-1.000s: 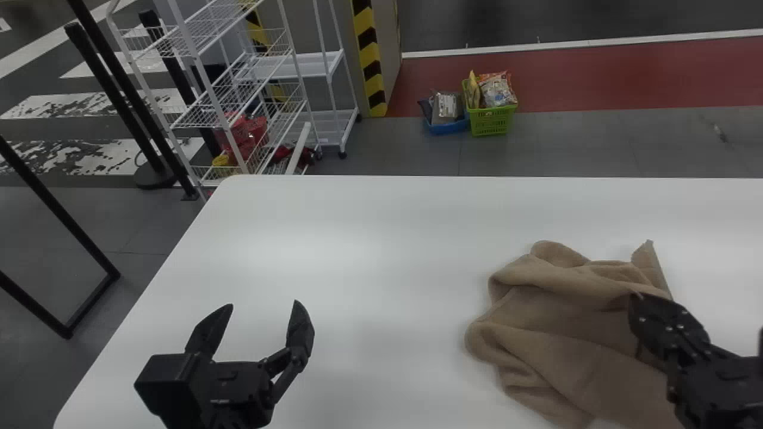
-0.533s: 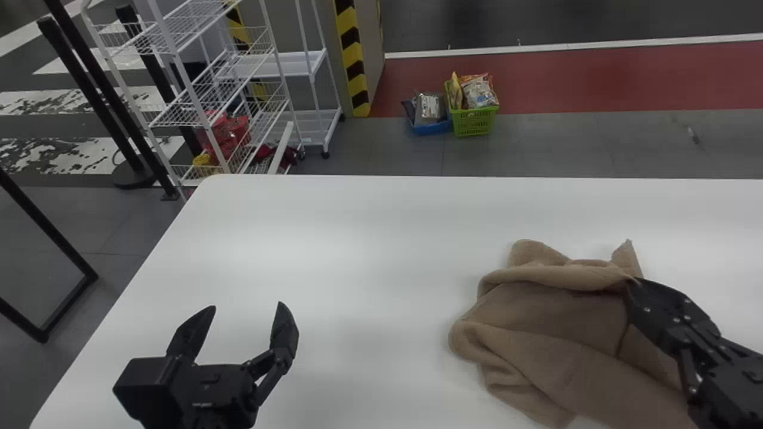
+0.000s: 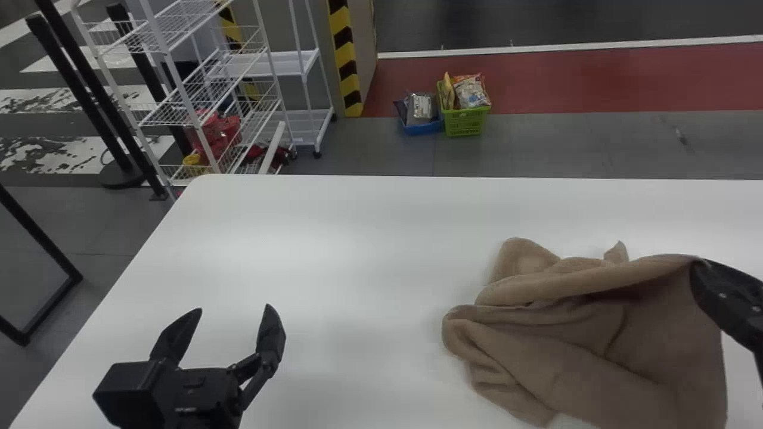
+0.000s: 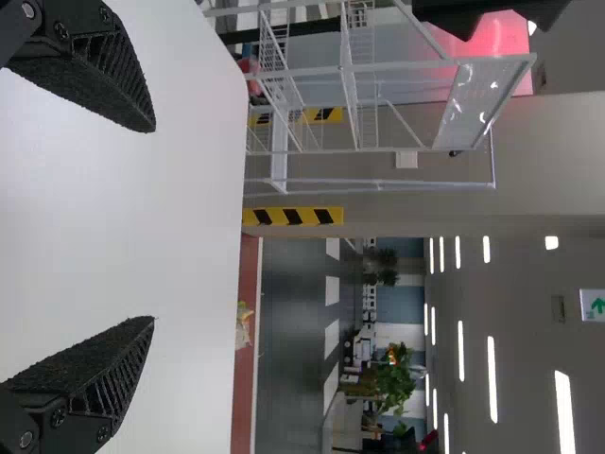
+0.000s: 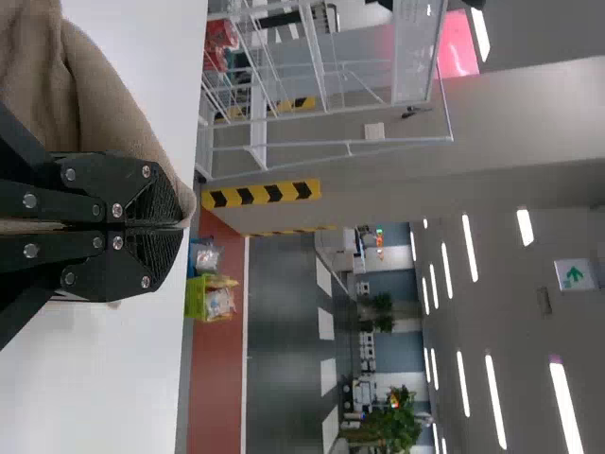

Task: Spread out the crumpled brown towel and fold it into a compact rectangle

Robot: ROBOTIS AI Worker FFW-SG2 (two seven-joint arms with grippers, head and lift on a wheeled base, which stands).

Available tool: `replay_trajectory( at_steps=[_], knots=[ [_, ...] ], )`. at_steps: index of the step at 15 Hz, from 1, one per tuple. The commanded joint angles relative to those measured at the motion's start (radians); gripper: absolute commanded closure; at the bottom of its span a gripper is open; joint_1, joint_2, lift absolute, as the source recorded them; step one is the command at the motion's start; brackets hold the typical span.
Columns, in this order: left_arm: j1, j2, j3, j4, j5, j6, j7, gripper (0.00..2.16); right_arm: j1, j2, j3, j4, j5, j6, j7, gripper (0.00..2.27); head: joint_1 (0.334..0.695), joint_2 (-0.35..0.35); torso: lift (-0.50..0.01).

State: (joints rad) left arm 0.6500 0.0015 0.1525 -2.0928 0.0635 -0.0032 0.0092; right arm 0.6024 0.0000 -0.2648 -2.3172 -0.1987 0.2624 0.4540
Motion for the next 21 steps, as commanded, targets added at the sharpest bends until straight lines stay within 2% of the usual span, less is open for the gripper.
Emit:
replay_trajectory(
  at_steps=[1,2,3,4,7,8,11,13,17,21],
  knots=[
    [-0.004,-0.004,-0.007,0.008,-0.004,-0.001,0.0,0.1,0.004,0.001,-0.129,0.027,-0.054,0.025,0.0,1.11,0.695,0.108,-0.127],
    [-0.009,-0.004,-0.013,0.011,-0.007,-0.001,0.0,0.1,-0.009,0.001,-0.194,0.052,-0.085,0.025,-0.001,1.11,0.695,0.08,-0.127],
    [-0.012,-0.004,-0.017,0.013,-0.013,-0.001,0.0,0.1,-0.03,0.001,-0.263,0.081,-0.103,0.038,-0.001,1.11,0.695,0.011,-0.127],
    [-0.015,-0.004,-0.024,0.014,-0.019,0.002,0.0,0.1,-0.047,0.001,-0.315,0.108,-0.11,0.062,-0.001,1.11,0.695,-0.027,-0.127],
    [-0.018,-0.004,-0.028,0.016,-0.031,0.002,0.0,0.1,-0.096,0.001,-0.427,0.202,-0.11,0.145,-0.012,1.1,0.695,-0.15,-0.127],
    [-0.02,-0.004,-0.03,0.017,-0.031,0.002,0.0,0.1,-0.112,0.001,-0.452,0.229,-0.097,0.188,-0.008,1.1,0.695,-0.214,-0.127],
    [-0.027,-0.004,-0.037,0.034,-0.034,0.002,0.0,0.1,-0.122,0.001,-0.439,0.262,-0.021,0.206,0.041,1.1,0.695,-0.278,-0.127],
    [-0.029,-0.004,-0.037,0.039,-0.034,0.002,0.0,0.1,-0.124,0.001,-0.421,0.266,-0.016,0.197,0.087,1.1,0.695,-0.286,-0.127],
    [-0.024,-0.004,-0.03,0.039,-0.034,0.002,-0.002,0.1,-0.118,0.001,-0.379,0.249,-0.031,0.117,0.18,1.1,0.695,-0.236,-0.127],
    [-0.023,-0.004,-0.028,0.04,-0.033,0.002,-0.002,0.1,-0.053,0.001,-0.261,0.136,-0.07,0.065,0.33,1.1,0.695,-0.135,-0.127]
  ],
)
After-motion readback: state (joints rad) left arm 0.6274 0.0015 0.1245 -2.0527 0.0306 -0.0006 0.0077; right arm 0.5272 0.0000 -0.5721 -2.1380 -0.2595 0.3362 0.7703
